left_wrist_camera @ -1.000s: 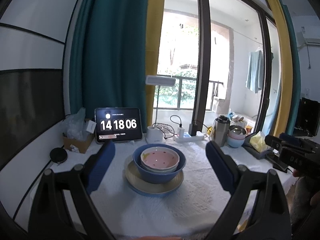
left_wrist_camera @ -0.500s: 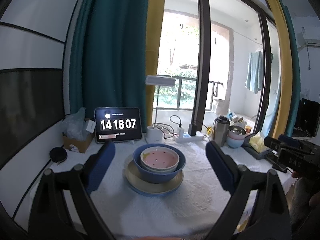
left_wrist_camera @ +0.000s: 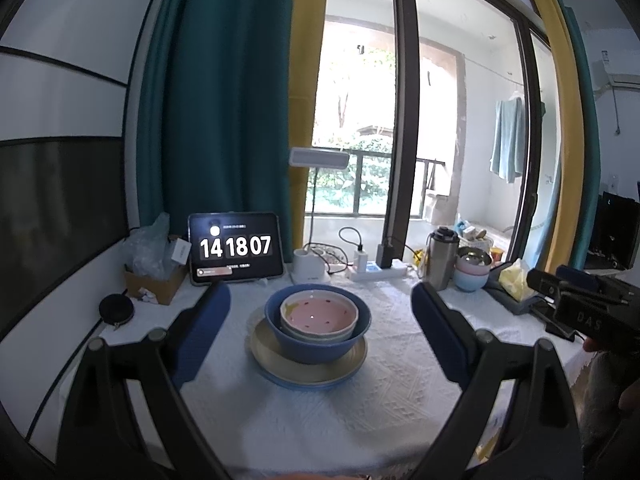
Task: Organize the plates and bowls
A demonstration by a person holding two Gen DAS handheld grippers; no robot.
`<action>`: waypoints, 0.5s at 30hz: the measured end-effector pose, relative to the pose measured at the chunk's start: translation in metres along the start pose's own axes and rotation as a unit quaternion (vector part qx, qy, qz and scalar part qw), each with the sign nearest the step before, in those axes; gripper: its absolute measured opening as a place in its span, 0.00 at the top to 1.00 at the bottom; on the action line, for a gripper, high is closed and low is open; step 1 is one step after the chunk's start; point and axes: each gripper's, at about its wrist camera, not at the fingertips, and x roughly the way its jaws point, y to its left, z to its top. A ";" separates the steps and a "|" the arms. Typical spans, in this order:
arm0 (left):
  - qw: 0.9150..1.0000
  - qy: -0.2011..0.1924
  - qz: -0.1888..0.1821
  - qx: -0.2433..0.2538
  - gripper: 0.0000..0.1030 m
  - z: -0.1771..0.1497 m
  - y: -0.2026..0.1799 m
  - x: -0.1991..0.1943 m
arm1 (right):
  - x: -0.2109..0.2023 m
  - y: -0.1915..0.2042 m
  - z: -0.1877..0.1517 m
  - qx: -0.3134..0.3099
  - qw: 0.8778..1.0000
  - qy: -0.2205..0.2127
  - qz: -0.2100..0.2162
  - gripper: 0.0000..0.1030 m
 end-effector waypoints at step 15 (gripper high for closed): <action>1.000 -0.001 0.003 0.003 0.10 -0.001 -0.001 0.001 | 0.000 0.001 -0.001 0.000 1.000 0.002 0.001 0.44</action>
